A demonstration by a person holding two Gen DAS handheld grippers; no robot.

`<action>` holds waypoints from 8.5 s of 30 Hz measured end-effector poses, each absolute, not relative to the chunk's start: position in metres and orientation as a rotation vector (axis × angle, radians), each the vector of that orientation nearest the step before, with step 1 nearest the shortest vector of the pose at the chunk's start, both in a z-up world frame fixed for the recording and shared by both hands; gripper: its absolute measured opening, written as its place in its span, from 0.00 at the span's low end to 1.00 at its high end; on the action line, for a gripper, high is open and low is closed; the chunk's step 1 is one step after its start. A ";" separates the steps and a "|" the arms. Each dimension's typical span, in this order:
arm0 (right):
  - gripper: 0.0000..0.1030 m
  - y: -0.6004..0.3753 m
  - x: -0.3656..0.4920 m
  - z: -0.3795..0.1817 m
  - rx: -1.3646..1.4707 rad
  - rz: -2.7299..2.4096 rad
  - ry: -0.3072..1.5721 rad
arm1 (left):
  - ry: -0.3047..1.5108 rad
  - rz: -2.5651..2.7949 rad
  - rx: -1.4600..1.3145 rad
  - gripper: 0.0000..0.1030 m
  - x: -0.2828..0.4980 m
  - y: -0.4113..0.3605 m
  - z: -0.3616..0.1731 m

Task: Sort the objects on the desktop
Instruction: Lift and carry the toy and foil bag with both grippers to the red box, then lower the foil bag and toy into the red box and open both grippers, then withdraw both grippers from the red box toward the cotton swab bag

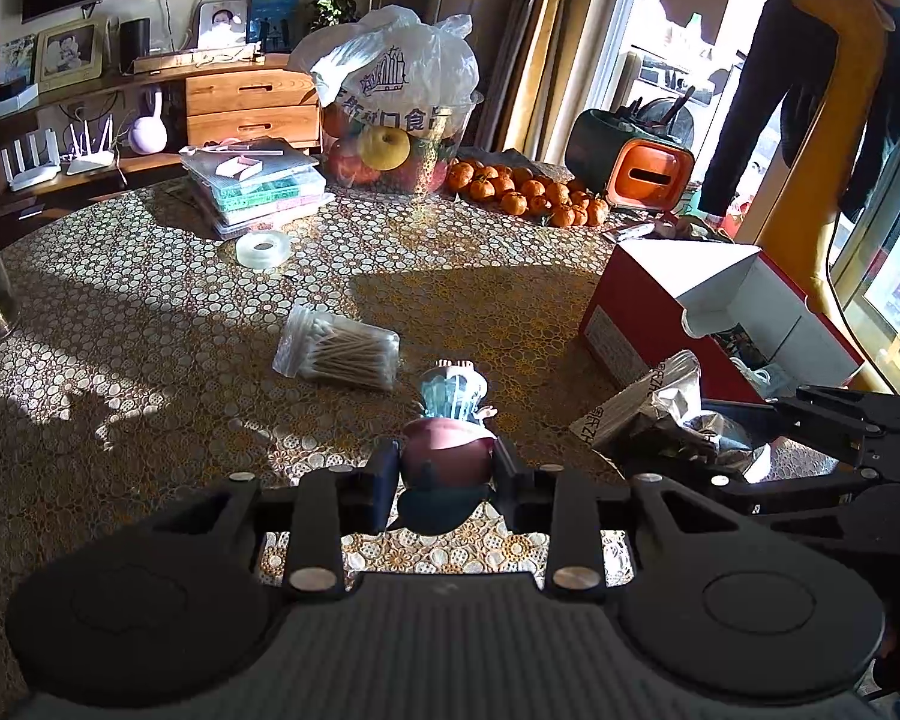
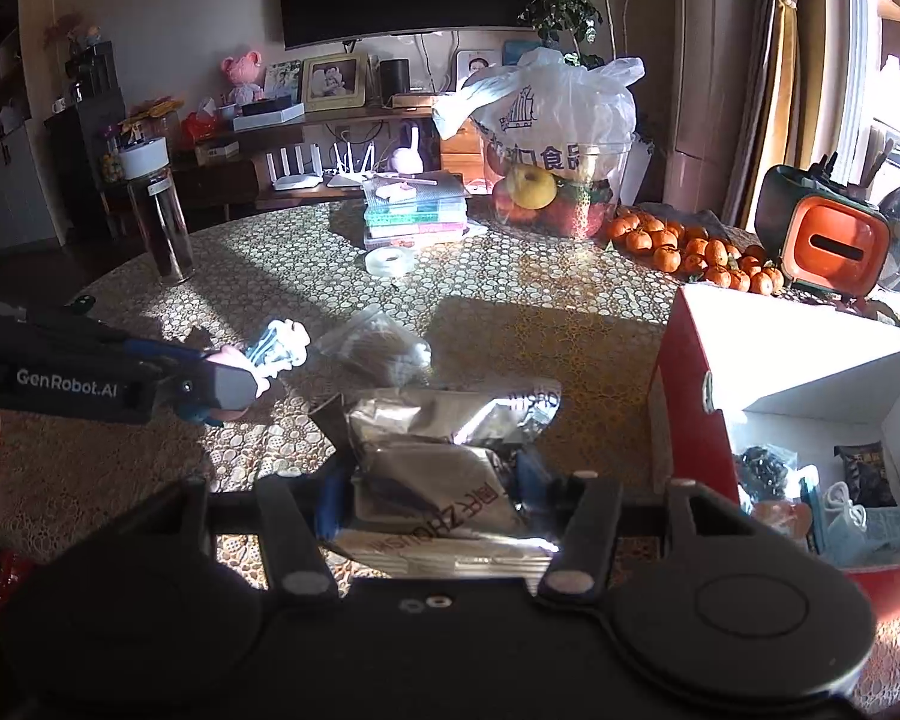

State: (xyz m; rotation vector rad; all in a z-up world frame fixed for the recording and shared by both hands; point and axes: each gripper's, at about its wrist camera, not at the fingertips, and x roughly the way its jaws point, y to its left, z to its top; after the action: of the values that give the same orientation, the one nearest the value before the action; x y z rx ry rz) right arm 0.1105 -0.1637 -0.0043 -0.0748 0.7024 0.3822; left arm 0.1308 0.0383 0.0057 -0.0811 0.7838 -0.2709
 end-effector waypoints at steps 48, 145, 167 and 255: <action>0.55 -0.359 0.109 0.029 -0.028 0.113 0.670 | 0.777 -0.536 0.067 0.31 0.164 -0.179 0.046; 0.79 -0.377 0.198 -0.043 -0.114 0.159 0.983 | 1.036 -0.437 0.442 0.45 0.310 -0.284 -0.034; 0.81 -0.361 0.148 0.002 -0.159 0.140 0.908 | 0.931 -0.452 0.392 0.54 0.244 -0.256 0.023; 0.88 -0.159 0.162 0.024 -0.117 0.327 0.730 | 0.702 -0.184 0.071 1.00 0.164 0.065 -0.016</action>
State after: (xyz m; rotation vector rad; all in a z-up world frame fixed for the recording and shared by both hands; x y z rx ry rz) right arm 0.1623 -0.1591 0.0236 -0.1173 0.7295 0.3269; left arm 0.1636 0.0648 -0.0164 0.0711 0.7020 -0.1842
